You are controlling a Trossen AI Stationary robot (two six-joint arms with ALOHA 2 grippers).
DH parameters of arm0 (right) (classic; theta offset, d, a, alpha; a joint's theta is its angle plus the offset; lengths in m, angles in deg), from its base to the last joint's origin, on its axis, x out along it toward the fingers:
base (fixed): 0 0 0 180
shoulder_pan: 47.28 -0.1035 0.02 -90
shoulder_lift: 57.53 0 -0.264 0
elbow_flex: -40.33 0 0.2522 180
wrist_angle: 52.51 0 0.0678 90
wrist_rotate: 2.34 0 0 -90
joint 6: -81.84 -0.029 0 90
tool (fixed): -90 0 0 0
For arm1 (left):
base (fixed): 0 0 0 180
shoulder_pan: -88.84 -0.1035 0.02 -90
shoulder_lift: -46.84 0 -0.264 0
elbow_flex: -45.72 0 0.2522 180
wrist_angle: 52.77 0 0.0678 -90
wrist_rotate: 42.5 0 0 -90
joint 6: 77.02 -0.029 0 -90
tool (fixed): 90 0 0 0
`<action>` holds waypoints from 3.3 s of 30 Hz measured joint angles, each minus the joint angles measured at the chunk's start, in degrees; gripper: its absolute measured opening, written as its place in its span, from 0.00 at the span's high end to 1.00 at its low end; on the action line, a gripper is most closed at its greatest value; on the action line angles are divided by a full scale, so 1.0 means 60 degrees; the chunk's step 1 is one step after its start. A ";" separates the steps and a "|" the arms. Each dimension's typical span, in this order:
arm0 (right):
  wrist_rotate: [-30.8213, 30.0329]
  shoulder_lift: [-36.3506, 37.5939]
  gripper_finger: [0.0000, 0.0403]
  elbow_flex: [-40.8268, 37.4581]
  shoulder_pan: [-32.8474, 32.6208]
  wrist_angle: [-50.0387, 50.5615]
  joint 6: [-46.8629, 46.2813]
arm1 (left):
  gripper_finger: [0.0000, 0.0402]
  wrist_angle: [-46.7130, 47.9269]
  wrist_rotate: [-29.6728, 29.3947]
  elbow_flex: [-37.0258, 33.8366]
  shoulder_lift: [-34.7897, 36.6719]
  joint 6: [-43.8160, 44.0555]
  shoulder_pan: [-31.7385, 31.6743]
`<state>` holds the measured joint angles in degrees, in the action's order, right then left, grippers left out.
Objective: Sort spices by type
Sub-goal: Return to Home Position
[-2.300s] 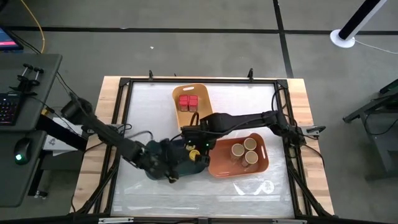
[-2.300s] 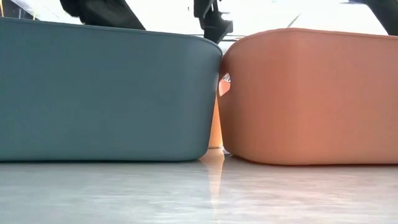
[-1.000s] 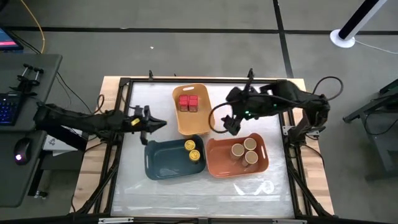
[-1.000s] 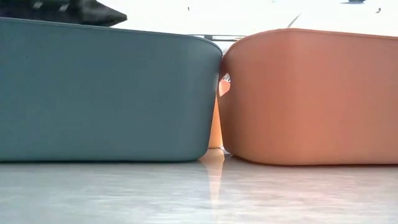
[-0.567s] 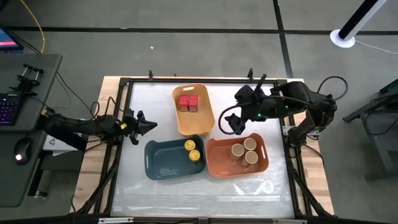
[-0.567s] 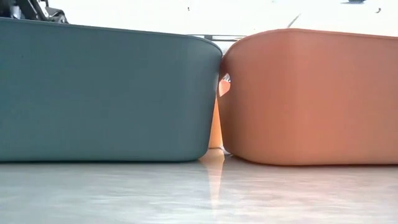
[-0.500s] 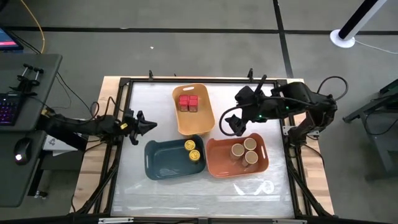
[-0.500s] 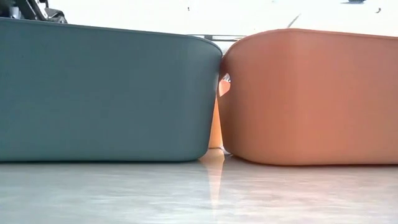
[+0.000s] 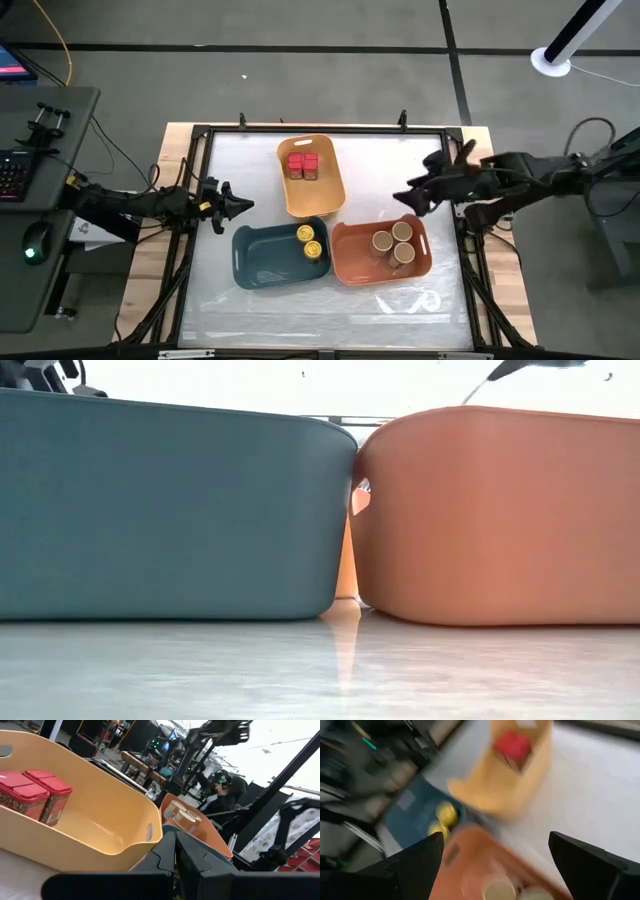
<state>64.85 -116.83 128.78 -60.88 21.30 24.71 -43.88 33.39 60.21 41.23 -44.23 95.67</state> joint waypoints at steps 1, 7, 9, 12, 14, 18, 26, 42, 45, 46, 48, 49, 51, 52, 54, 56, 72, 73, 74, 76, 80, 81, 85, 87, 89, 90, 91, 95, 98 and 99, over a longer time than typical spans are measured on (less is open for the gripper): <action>-0.0032 0.0680 0.12 -0.0983 0.0182 -0.1131 0.0387 | 1.00 -0.0003 0.0000 0.0000 0.0000 0.0000 0.0000; 0.1690 0.3999 0.12 -0.5565 0.2071 -0.6225 0.3306 | 1.00 0.0001 0.0004 0.0000 0.0000 0.0000 0.0000; 0.2837 0.4988 0.12 -0.6733 0.2889 -0.7149 0.3939 | 1.00 0.0001 0.0004 0.0000 0.0000 0.0002 0.0000; 0.4438 0.6367 0.12 -0.8198 0.3944 -0.8057 0.4357 | 1.00 0.0001 0.0004 0.0000 0.0000 0.0004 0.0000; 0.5268 0.7172 0.12 -0.8967 0.4413 -0.8616 0.4395 | 1.00 0.0008 0.0004 0.0000 0.0000 0.0000 0.0000; 0.6240 0.8319 0.12 -1.0205 0.4833 -1.0067 0.4437 | 1.00 0.0061 0.0004 0.0000 0.0000 0.0004 0.0000; 0.6058 0.9067 0.12 -1.1511 0.4661 -1.0969 0.4066 | 1.00 0.0088 0.0004 0.0000 0.0000 0.0004 0.0004; 0.3538 0.9080 0.12 -1.2356 0.3192 -1.1152 0.5961 | 1.00 0.0123 0.0004 0.0000 0.0000 0.0004 0.0004; 0.3517 0.9080 0.12 -1.2356 0.3204 -1.0661 0.7068 | 1.00 0.0125 0.0004 0.0000 0.0000 0.0004 0.0004; 0.3516 0.9080 0.12 -1.2356 0.3204 -1.0434 0.7419 | 1.00 0.0125 0.0004 0.0000 0.0000 0.0004 0.0004; 0.3519 0.9049 0.12 -1.2352 0.3204 -1.0174 0.8089 | 1.00 0.0125 0.0004 0.0000 0.0000 0.0004 0.0004; 0.3519 0.9004 0.12 -1.2352 0.3204 -1.0167 0.8471 | 1.00 0.0129 0.0004 0.0000 -0.0001 0.0004 0.0004; 0.3516 0.8996 0.12 -1.2352 0.3204 -1.0162 0.9236 | 1.00 0.0131 0.0004 0.0000 0.0000 0.0004 0.0004; 0.3516 0.8996 0.12 -1.2352 0.3204 -1.0162 0.9544 | 1.00 0.0129 0.0004 0.0000 0.0000 0.0004 0.0004; 0.3514 0.9000 0.12 -1.2352 0.3203 -1.0176 0.9753 | 1.00 0.0129 0.0004 0.0000 0.0000 0.0004 0.0004; 0.3512 0.9000 0.12 -1.2352 0.3204 -1.0195 0.9775 | 1.00 0.0129 0.0004 0.0000 0.0000 0.0004 0.0004; 0.3516 0.8996 0.12 -1.2345 0.3204 -1.0145 0.9768 | 1.00 0.0132 0.0004 0.0000 0.0000 0.0004 0.0004; 0.3516 0.9015 0.12 -1.2345 0.3201 -1.0144 0.9767 | 1.00 0.0129 0.0004 0.0000 0.0000 0.0004 0.0004; 0.3505 0.9109 0.12 -1.2345 0.3149 -1.0141 0.9770 | 1.00 0.0129 0.0004 0.0000 0.0000 0.0004 0.0004; 0.3520 0.9455 0.12 -1.2345 0.2960 -1.0131 0.9771 | 1.00 0.0132 0.0004 0.0000 0.0000 0.0004 0.0004; 0.3527 0.9875 0.12 -1.2336 0.2618 -1.0448 0.9770 | 1.00 0.0135 0.0004 0.0000 0.0003 0.0004 0.0004; 0.3521 0.9862 0.12 -1.2341 0.2509 -1.0514 0.9775 | 1.00 0.0145 0.0002 0.0000 0.0006 0.0006 0.0004; 0.3536 0.9881 0.12 -1.2341 0.1925 -1.0530 0.9775 | 1.00 0.0140 0.0004 0.0000 -0.0008 0.0007 0.0004; 0.3545 0.9881 0.12 -1.2347 0.1577 -1.0500 0.9771 | 1.00 0.0210 0.0004 0.0007 -0.0037 0.0007 0.0004; 0.3549 0.9881 0.12 -1.2352 0.1322 -1.0406 0.9771 | 1.00 0.0272 0.0004 0.0007 -0.0031 0.0005 0.0004; 0.3549 0.9881 0.12 -1.2352 0.1244 -1.0333 0.9771 | 1.00 0.0369 0.0004 0.0011 0.0030 0.0006 0.0004; 0.3551 0.9881 0.12 -1.2352 0.1190 -1.0267 0.9774 | 1.00 0.0405 0.0015 0.0007 0.0134 0.0008 0.0002; 0.3549 0.9881 0.12 -1.2355 0.1168 -1.0210 0.9771 | 1.00 0.0392 0.0007 0.0007 0.0671 0.0005 -0.0102; 0.3549 0.9881 0.12 -1.2356 0.1205 -1.0211 0.9773 | 1.00 0.0259 0.0005 0.0011 0.0900 0.0002 -0.0250; 0.3551 0.9881 0.12 -1.2356 0.1205 -1.0212 0.9772 | 1.00 0.0306 -0.0016 0.0009 0.0902 0.0006 -0.0277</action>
<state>86.15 -57.54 54.65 -53.65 -39.97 83.35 -42.04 33.30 60.26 46.64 -44.19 94.01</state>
